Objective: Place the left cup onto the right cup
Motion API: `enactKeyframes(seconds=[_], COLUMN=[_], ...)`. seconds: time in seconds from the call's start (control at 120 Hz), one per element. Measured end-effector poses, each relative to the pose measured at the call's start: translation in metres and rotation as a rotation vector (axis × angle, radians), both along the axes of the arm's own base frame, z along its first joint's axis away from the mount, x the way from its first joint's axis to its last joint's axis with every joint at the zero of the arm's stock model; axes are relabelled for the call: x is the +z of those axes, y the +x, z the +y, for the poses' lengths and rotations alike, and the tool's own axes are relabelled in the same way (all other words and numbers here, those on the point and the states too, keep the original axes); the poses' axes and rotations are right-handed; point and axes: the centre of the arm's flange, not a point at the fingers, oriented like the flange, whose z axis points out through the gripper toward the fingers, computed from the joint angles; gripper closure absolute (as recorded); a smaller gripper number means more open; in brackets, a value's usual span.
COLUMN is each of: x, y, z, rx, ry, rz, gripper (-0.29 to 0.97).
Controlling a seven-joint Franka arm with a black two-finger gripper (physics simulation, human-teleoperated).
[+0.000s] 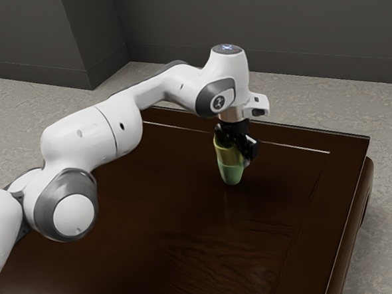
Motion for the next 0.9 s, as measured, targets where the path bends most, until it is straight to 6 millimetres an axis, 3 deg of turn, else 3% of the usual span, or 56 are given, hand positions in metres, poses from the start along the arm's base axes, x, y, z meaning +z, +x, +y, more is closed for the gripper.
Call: enactKeyframes(seconds=[0.15, 0.267, 0.333, 0.467, 0.55, 0.608, 0.658, 0.742, 0.9], x=[0.005, 0.027, 0.047, 0.113, 0.167, 0.202, 0.221, 0.23, 0.226], y=[-0.002, -0.003, -0.004, -0.019, -0.041, -0.066, -0.088, -0.122, -0.173], z=[0.005, 0.015, 0.017, 0.028, 0.041, 0.063, 0.084, 0.128, 0.171], rx=[0.014, 0.029, 0.034, 0.045, 0.054, 0.079, 0.112, 0.188, 0.255], ry=[0.0, 0.0, -0.003, 0.014, 0.027, 0.039, 0.043, 0.041, 0.051], rz=[0.004, -0.013, -0.036, -0.099, -0.139, -0.143, -0.123, -0.051, 0.052], gripper=[0.13, 0.08, 0.06, 0.03, 0.02, 0.02, 0.01, 0.01, 0.0])
